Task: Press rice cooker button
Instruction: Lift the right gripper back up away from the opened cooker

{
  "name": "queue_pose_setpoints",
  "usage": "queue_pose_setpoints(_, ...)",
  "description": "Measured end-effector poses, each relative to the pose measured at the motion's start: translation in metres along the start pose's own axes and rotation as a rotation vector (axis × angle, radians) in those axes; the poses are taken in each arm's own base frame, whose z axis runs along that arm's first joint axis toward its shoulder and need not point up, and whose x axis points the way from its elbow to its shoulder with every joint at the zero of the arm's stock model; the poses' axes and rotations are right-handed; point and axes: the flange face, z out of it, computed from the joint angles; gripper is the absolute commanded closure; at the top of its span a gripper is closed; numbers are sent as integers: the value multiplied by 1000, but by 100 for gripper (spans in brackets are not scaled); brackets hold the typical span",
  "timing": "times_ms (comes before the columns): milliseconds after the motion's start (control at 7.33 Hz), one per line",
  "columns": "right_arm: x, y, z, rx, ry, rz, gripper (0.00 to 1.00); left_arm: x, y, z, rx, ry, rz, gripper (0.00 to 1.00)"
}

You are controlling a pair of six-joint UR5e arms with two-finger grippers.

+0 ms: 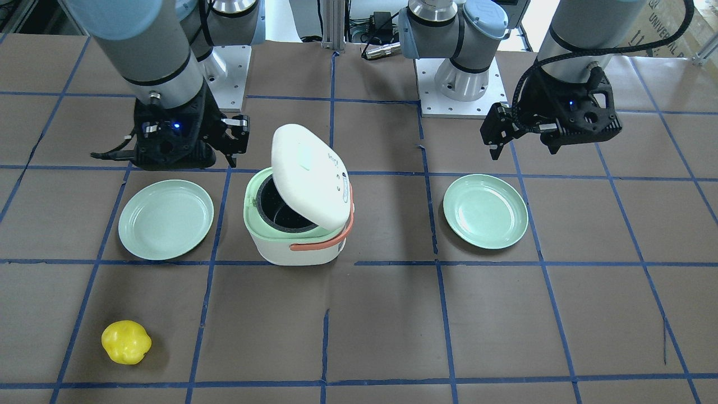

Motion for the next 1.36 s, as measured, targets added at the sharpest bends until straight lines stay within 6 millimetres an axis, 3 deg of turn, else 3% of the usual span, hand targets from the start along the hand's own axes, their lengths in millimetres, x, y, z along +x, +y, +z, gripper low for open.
queue_pose_setpoints(136,18,2,-10,-1,6,12,0,0,0,0,0,0,1,0)
queue_pose_setpoints(409,34,9,-15,-31,31,12,0,0,0,0,0,0,1,0)
queue_pose_setpoints(1364,38,6,-11,-39,34,-22,0,0,0,0,0,0,0,0)
